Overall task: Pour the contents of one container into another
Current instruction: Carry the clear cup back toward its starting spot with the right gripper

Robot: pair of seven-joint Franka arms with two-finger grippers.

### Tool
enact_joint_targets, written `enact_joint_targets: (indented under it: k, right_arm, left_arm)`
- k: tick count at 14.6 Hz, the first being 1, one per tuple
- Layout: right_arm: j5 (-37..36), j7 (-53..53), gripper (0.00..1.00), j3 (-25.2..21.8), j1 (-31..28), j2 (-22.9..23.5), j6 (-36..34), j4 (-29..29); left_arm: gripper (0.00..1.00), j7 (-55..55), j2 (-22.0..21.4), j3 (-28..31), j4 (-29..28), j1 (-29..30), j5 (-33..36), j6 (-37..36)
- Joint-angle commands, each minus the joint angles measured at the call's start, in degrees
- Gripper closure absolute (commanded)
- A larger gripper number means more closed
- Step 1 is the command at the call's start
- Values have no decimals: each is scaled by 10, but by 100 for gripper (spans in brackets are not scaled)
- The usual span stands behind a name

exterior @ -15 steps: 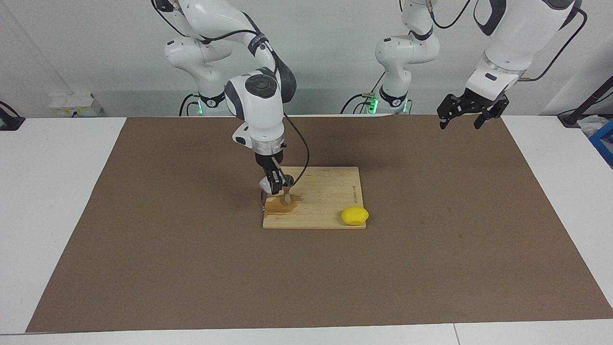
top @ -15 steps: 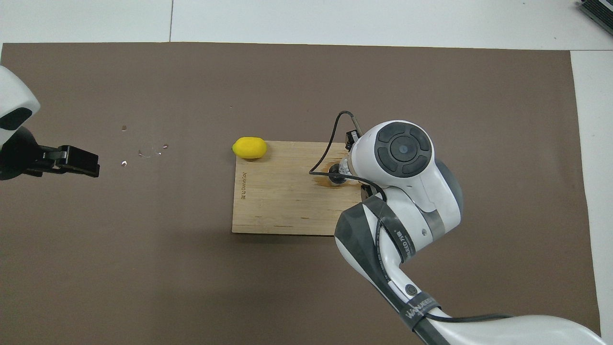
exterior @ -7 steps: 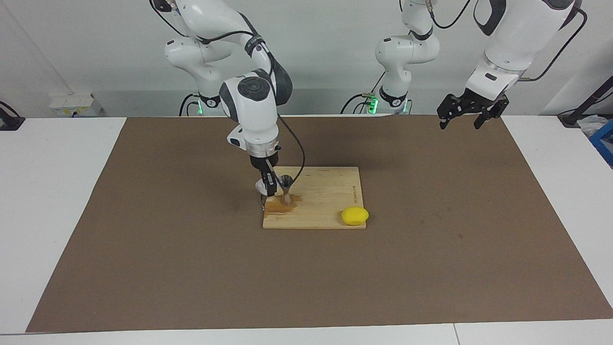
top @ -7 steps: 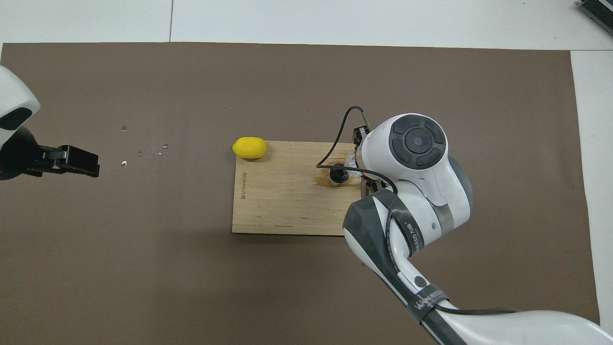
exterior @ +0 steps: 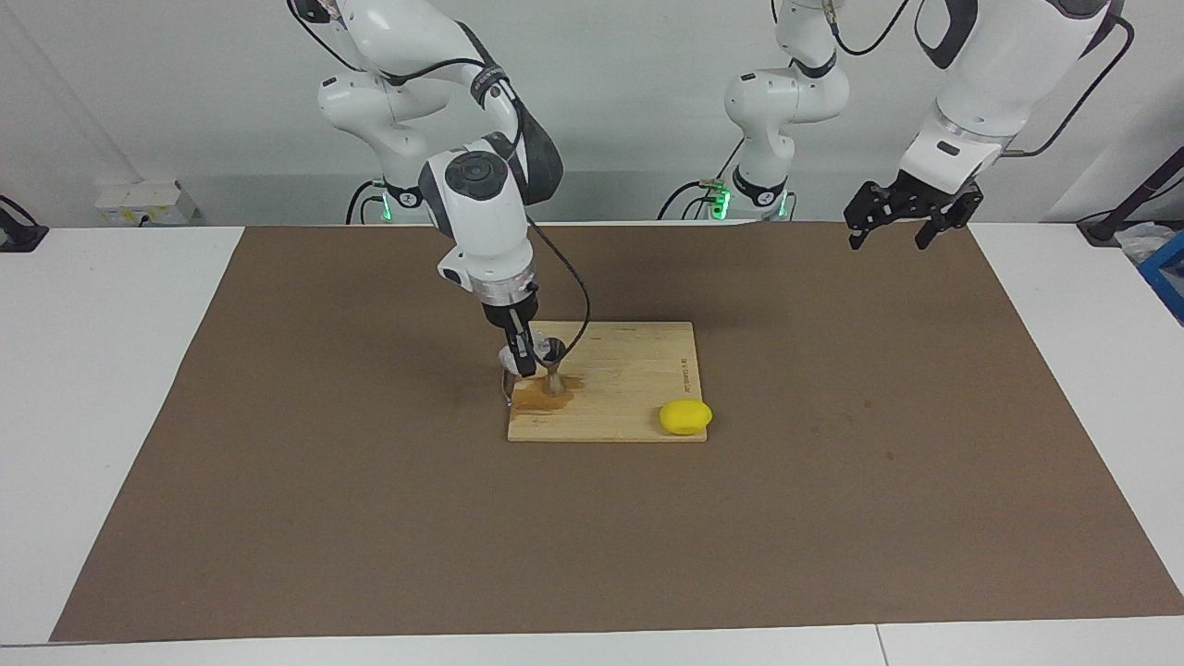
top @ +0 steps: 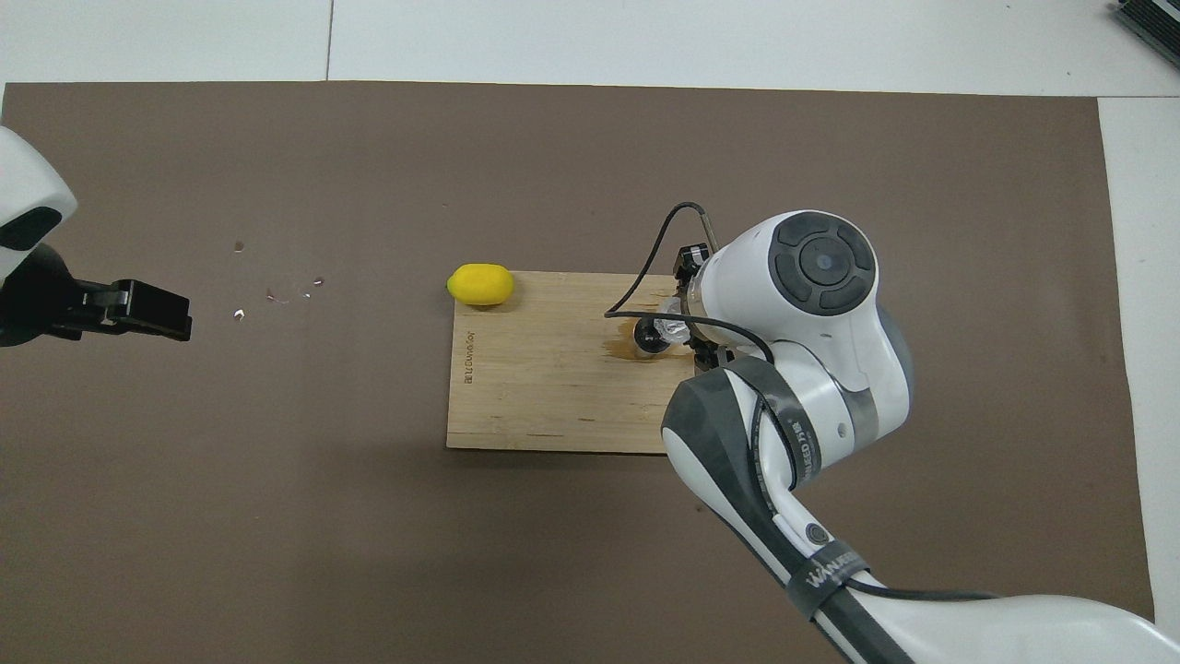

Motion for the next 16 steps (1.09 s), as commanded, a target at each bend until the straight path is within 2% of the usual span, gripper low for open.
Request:
enact_joint_targets:
  k: [1,8,11,16]
  right_arm:
    - [25,1,100,3,-9,-8,2,-3]
    - [142,-47,100,3,-57,-8,0,-4]
    - [219,-91,100,3,-94,-8,-4,-13]
    - [357,-181,100,3,-173,-16,-5,-71]
  left_arm:
    - [0,1,-10,3,-8,-2,-6,-6]
    - [0,1,-10,3,-8,-2,-6,-6]
    - [0,1,-10,3,-8,-2,-6,-6]
    - [0,1,-10,3,-8,-2,-6,-6]
